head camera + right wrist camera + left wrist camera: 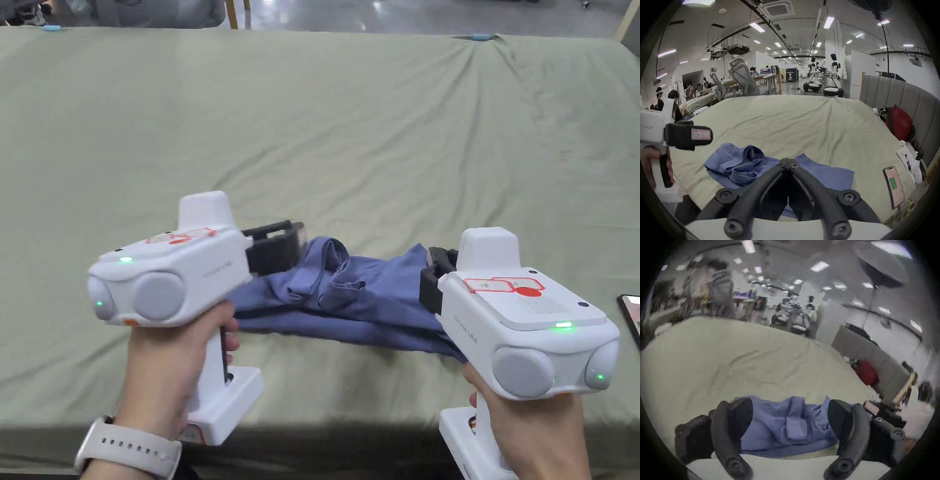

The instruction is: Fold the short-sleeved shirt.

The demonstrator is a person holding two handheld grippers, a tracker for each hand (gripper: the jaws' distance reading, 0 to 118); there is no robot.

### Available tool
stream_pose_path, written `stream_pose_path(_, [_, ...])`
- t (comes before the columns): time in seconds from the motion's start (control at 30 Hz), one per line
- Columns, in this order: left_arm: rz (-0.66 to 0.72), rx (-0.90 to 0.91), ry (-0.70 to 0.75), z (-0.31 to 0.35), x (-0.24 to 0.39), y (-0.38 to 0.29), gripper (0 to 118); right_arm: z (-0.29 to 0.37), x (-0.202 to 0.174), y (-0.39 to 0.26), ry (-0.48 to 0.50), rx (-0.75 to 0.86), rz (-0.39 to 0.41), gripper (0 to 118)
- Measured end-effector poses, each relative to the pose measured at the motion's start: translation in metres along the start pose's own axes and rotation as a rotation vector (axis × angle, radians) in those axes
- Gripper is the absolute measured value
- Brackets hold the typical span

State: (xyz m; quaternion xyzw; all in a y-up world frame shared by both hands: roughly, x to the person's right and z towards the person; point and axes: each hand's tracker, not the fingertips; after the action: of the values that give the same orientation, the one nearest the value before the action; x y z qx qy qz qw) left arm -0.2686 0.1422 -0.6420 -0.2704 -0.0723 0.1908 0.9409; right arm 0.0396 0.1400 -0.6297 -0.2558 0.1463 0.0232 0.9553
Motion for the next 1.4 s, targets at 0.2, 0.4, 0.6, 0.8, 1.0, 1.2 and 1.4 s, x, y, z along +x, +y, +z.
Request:
stream_pose_path(0.2, [0.096, -0.178, -0.099, -0.05, -0.003, -0.029, 0, -0.002, 0.001, -0.006, 0.02, -0.01, -0.024, 0])
stream_pose_path(0.4, [0.035, -0.293, -0.148, -0.094, 0.04, -0.062, 0, -0.002, 0.004, -0.008, 0.003, -0.021, -0.018, 0])
stream_pose_path(0.6, [-0.054, -0.192, -0.079, -0.062, 0.052, -0.049, 0, 0.003, 0.002, -0.003, -0.013, -0.015, 0.014, 0])
stream_pose_path(0.8, [0.031, -0.099, -0.042, -0.027, 0.006, -0.027, 4, -0.006, -0.015, -0.003, 0.015, -0.02, 0.009, 0])
stream_pose_path(1.0, [0.312, 0.024, 0.059, 0.01, -0.09, -0.024, 110, -0.01, -0.024, -0.004, 0.041, -0.022, 0.034, 0])
stream_pose_path(1.2, [0.748, -0.039, -0.208, -0.015, -0.135, -0.06, 114, -0.014, -0.016, -0.002, 0.029, -0.024, 0.029, 0])
stream_pose_path(1.4, [0.827, -0.149, -0.249, -0.065, -0.099, -0.071, 32, -0.012, -0.006, -0.001, -0.002, -0.029, 0.024, 0])
